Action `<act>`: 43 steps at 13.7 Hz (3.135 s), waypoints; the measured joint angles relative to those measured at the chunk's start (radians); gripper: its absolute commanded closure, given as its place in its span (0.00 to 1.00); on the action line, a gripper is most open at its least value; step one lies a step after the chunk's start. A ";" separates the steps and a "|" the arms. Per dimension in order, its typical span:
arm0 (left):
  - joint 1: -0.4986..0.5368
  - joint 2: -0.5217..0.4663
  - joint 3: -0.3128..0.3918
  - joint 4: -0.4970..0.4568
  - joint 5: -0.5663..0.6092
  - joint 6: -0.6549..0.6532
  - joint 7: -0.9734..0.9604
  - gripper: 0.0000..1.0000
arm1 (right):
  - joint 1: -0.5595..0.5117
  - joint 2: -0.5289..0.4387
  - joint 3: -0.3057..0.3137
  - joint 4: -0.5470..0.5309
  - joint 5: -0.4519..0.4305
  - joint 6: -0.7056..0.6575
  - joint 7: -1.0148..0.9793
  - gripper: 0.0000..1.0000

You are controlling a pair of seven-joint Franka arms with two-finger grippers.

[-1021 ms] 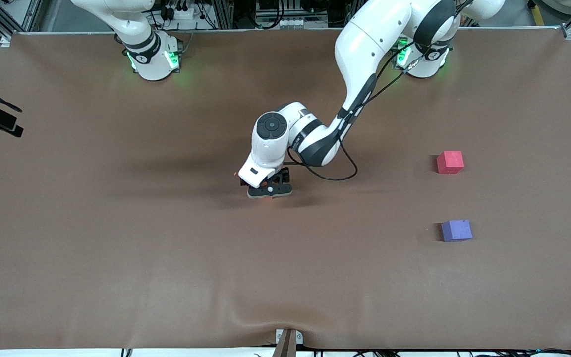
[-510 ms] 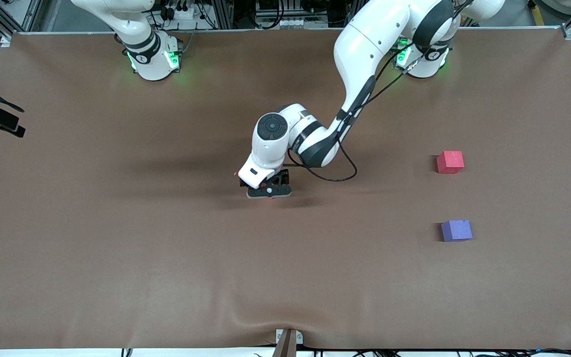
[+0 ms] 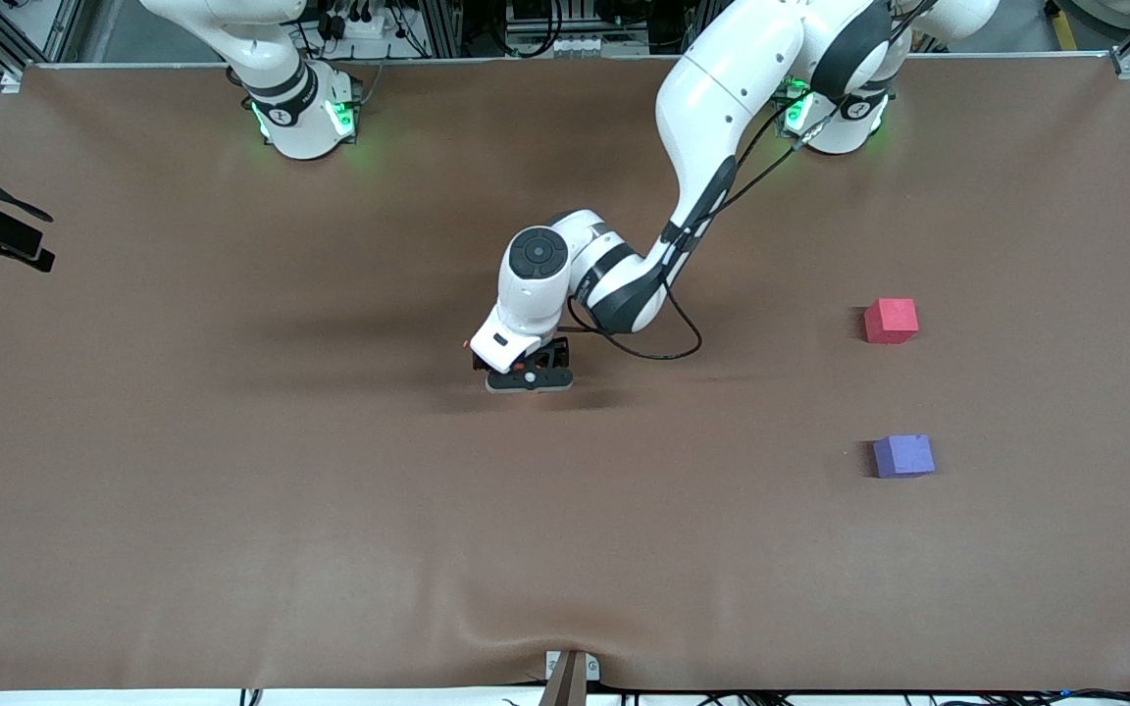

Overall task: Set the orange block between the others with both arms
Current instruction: 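Close the left gripper on the orange cube and lift it, then carry the orange cube toward the pink and blue cubes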

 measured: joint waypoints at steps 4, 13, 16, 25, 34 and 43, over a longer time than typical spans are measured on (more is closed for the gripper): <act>-0.001 0.007 0.000 -0.002 0.012 0.000 0.022 0.15 | 0.000 0.000 0.000 0.000 0.000 -0.003 0.000 0.00; -0.001 0.010 0.002 -0.005 0.024 -0.003 0.044 0.92 | 0.000 0.000 0.001 -0.002 0.000 -0.005 0.000 0.00; 0.013 -0.006 0.012 0.006 0.039 -0.067 0.052 0.93 | 0.001 0.000 0.001 -0.002 0.000 -0.005 0.000 0.00; 0.214 -0.251 0.018 0.016 0.041 -0.371 0.179 0.89 | 0.002 0.000 0.002 -0.002 0.000 -0.005 0.000 0.00; 0.454 -0.471 0.015 -0.195 0.041 -0.408 0.388 0.89 | 0.003 0.000 0.002 -0.003 0.000 -0.005 0.000 0.00; 0.631 -0.596 0.014 -0.448 0.041 -0.424 0.614 0.89 | 0.006 0.000 0.004 -0.003 0.000 -0.005 0.000 0.00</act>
